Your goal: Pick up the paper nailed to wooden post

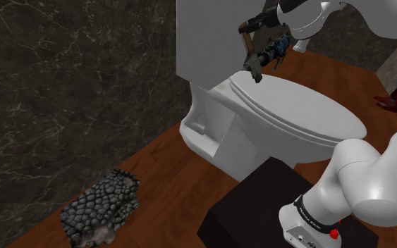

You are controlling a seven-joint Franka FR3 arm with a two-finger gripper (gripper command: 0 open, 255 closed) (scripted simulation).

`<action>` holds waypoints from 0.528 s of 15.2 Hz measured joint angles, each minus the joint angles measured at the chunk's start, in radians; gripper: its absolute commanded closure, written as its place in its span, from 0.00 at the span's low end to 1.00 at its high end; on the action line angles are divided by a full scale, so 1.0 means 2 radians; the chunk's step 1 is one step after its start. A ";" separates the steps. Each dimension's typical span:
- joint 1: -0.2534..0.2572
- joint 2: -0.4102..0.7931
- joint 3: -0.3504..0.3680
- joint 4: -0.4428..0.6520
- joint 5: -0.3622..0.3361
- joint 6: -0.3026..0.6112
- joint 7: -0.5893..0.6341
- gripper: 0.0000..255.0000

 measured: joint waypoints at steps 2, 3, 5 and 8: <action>0.002 -0.002 -0.002 -0.004 0.004 0.002 -0.005 1.00; 0.003 -0.003 -0.002 -0.005 0.005 0.003 -0.006 1.00; 0.003 -0.003 -0.002 -0.006 0.005 0.004 -0.007 1.00; 0.003 -0.004 -0.001 -0.006 0.005 0.004 -0.006 1.00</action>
